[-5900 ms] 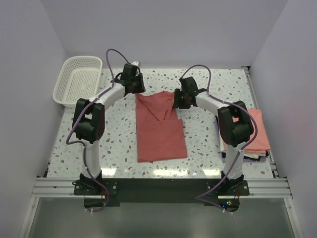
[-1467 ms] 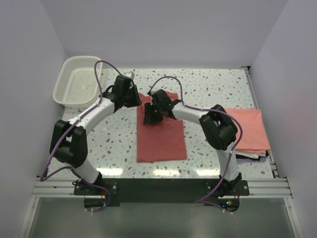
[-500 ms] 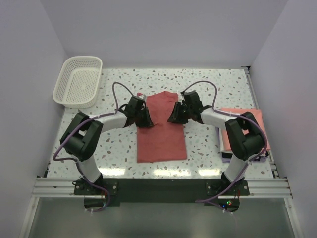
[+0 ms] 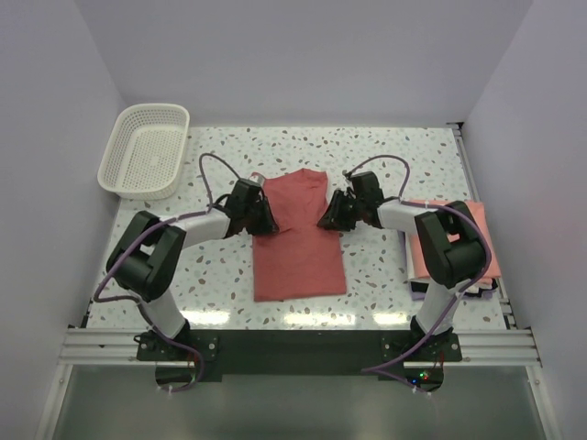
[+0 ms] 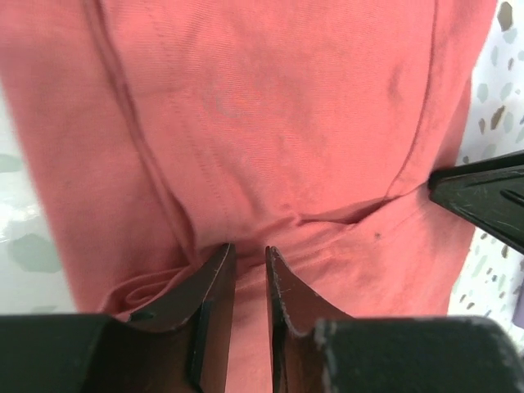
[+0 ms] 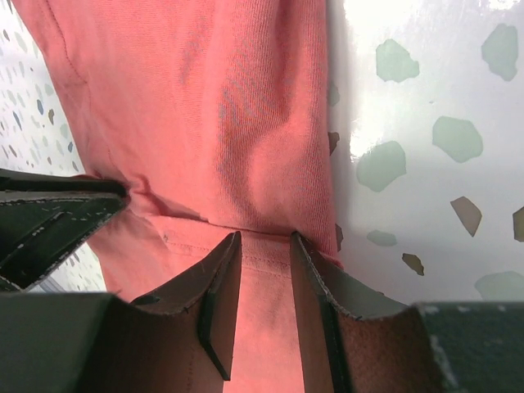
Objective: Fold and stack the t-shirts
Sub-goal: Fold the tshirt
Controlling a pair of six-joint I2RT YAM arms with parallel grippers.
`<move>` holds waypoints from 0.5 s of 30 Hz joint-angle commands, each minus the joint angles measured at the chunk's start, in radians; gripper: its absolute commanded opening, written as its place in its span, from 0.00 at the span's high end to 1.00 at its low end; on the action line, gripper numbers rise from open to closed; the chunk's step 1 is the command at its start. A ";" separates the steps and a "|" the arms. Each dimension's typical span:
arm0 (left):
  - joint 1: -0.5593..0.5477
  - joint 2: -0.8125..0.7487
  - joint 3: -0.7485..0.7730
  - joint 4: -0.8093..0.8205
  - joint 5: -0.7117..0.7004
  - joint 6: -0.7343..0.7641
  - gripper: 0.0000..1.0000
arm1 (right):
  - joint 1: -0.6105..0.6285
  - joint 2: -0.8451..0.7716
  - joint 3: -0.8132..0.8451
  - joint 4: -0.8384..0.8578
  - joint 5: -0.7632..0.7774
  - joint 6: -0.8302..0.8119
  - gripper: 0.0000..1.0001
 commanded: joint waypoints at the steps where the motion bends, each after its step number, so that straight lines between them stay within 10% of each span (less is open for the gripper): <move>1: 0.024 -0.076 0.040 -0.065 -0.078 0.064 0.73 | -0.015 -0.016 0.006 -0.040 0.024 -0.034 0.65; 15: 0.041 -0.251 -0.010 -0.114 -0.101 0.053 0.65 | -0.038 -0.289 -0.034 -0.131 0.050 -0.029 0.62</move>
